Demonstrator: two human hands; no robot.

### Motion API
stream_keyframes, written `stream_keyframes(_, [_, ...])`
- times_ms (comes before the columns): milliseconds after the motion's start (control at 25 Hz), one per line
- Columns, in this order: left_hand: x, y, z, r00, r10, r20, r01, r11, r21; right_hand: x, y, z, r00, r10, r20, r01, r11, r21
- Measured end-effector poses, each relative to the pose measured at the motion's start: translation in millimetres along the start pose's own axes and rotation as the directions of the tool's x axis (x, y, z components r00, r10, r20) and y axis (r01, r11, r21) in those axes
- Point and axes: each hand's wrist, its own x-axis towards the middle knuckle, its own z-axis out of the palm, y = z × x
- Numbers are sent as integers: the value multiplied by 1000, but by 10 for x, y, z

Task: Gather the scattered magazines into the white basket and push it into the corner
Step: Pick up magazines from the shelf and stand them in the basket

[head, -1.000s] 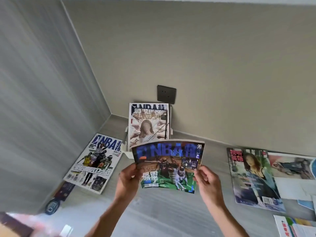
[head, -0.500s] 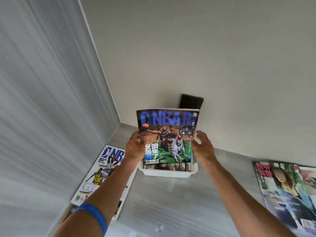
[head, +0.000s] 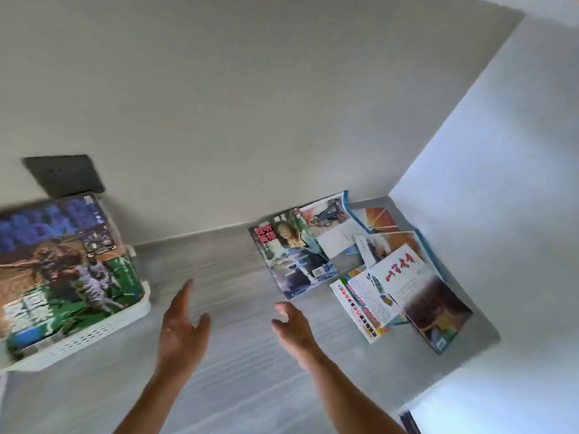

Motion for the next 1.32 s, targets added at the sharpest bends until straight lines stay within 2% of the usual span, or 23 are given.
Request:
stream_keyframes(80, [-43,283,479,990,45,131,-46,999,10,13,458,-415,996,61,-57,-60,998,24])
stream_keyframes(240, [-157,665,1359,947,30,318,-50,997,55,27,1330,-1193,981,116,-154,-121,992,-25])
stream_keyframes(400, [-298,931,2070,922,-18,387,-24,994,103,109,2001,-1952,932,140,-334,-178,981,-83])
stream_keyframes(480, [-347,1006,2328,907,-21,422,-34,992,123,269,2187,-2281,889,99,-446,-206,958,-199])
stream_keyframes(640, [-300,1026,2700,898,-6,440,-87,978,190,733,2483,-2539,906,54,-420,-304,775,-555])
stream_keyframes(760, [-282,959,2819,906,-9,423,-103,965,240,856,2624,-2492,916,-59,-397,-260,666,-699])
stream_keyframes(840, [-301,948,2846,910,-19,414,-96,963,254,851,2574,-2620,922,-112,-370,-216,643,-734])
stream_keyframes(920, [-341,975,2855,917,-34,398,-61,973,225,790,2382,-2737,901,-165,-400,-167,720,-673])
stream_keyframes(1040, [-345,1162,2794,918,-96,386,92,995,28,484,1882,-2458,793,-393,-466,89,831,-550])
stream_keyframes(1120, [-276,1292,2713,897,-141,418,204,973,-110,225,1569,-2013,778,-476,-411,262,840,-476])
stream_keyframes(1200, [-249,1257,2474,897,-154,413,231,962,-143,-58,1267,-1431,797,-528,-292,423,835,-353])
stream_keyframes(1240, [-236,1195,2307,919,-147,367,190,978,-85,-165,1153,-1192,821,-533,-204,483,840,-247])
stream_keyframes(1280, [-221,1097,2114,942,-130,310,137,991,1,-250,1037,-1024,857,-511,-62,503,857,-110])
stream_keyframes(1320, [-223,980,1897,962,-105,254,89,993,73,-287,949,-902,863,-489,131,489,872,31])
